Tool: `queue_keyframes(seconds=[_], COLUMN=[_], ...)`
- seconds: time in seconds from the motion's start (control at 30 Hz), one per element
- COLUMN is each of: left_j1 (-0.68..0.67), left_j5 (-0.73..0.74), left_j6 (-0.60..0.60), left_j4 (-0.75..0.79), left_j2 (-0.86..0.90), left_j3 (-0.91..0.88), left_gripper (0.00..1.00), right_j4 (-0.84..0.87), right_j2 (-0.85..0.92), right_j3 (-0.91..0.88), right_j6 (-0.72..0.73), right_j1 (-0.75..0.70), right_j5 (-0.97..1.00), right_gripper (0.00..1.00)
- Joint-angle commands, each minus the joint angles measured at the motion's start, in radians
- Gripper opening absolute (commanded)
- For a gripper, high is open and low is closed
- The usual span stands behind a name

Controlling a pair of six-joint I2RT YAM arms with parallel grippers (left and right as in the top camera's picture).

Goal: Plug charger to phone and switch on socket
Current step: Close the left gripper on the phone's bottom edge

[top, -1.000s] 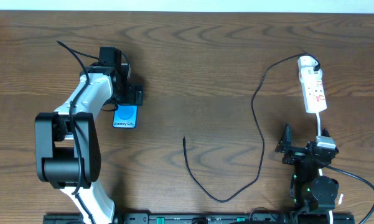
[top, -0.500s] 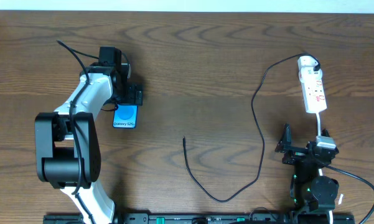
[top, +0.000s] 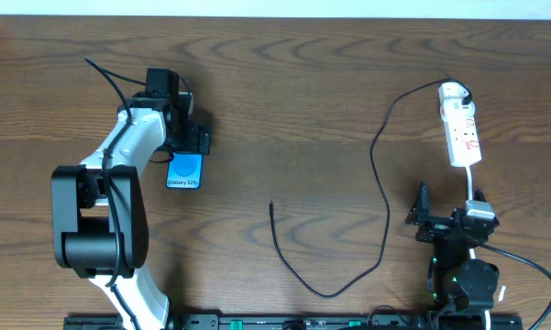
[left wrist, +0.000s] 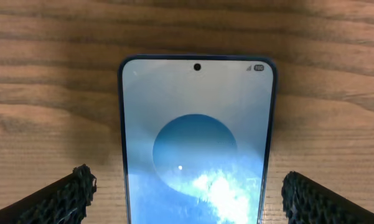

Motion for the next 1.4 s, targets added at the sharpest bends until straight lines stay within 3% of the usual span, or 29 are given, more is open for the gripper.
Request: queue_keyframes(seconds=[0.0,1.37], left_j1=[-0.003,-0.003], left_j5=[-0.008,-0.008], left_j6=[0.013,0.013], left_j4=[0.01,0.042], left_j2=[0.014,0.015], left_j3=[-0.032,-0.072], left_gripper=[0.98,0.98], right_j4=[0.001,0.001], right_j2=[-0.005,-0.005], right_j3=[-0.005,-0.005], right_j6=[0.013,0.013], right_j1=[0.01,0.01], right_j5=[0.008,0.008], right_gripper=[0.99,0.99])
